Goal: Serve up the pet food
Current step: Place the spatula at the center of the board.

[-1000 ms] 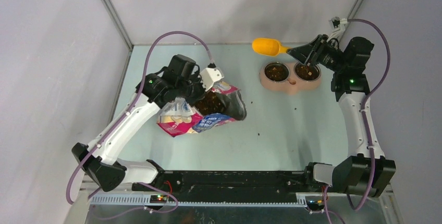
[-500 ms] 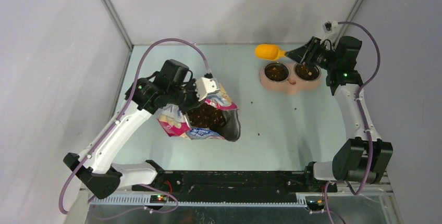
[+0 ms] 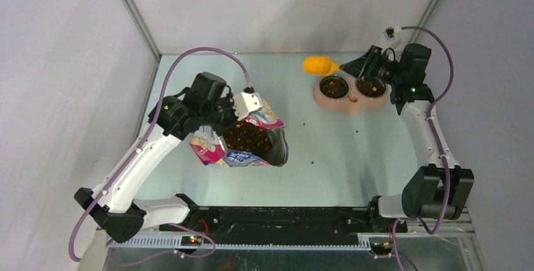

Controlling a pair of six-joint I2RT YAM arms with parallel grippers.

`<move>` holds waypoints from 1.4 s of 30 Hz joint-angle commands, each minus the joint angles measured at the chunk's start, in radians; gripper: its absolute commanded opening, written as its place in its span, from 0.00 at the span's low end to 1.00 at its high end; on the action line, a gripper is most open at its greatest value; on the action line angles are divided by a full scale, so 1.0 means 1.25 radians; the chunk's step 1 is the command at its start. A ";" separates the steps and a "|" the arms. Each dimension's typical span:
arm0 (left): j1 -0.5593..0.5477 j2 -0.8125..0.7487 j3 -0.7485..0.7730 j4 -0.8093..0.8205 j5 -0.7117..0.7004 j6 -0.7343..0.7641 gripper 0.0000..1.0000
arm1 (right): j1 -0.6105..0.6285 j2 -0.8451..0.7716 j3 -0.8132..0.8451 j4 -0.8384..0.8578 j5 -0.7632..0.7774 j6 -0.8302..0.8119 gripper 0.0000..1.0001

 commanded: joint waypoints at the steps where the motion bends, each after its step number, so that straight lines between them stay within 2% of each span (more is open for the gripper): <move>1: -0.008 -0.041 0.067 0.057 -0.004 0.015 0.00 | 0.015 -0.011 0.003 0.034 -0.051 -0.010 0.00; 8: -0.007 -0.042 0.094 0.038 -0.009 0.023 0.00 | 0.051 -0.004 0.004 -0.001 0.036 -0.072 0.00; 16: -0.010 -0.032 0.112 0.025 0.048 0.013 0.00 | 0.055 0.169 0.004 0.015 0.044 0.017 0.00; 23: -0.012 -0.051 0.051 0.035 0.052 0.010 0.00 | 0.095 0.305 0.002 0.053 0.003 0.089 0.00; 30: -0.010 -0.070 0.007 0.046 0.046 0.002 0.00 | 0.114 0.383 0.003 0.119 0.002 0.160 0.00; 42: -0.010 -0.076 -0.007 0.058 0.063 -0.012 0.00 | 0.134 0.460 0.004 0.152 0.001 0.182 0.02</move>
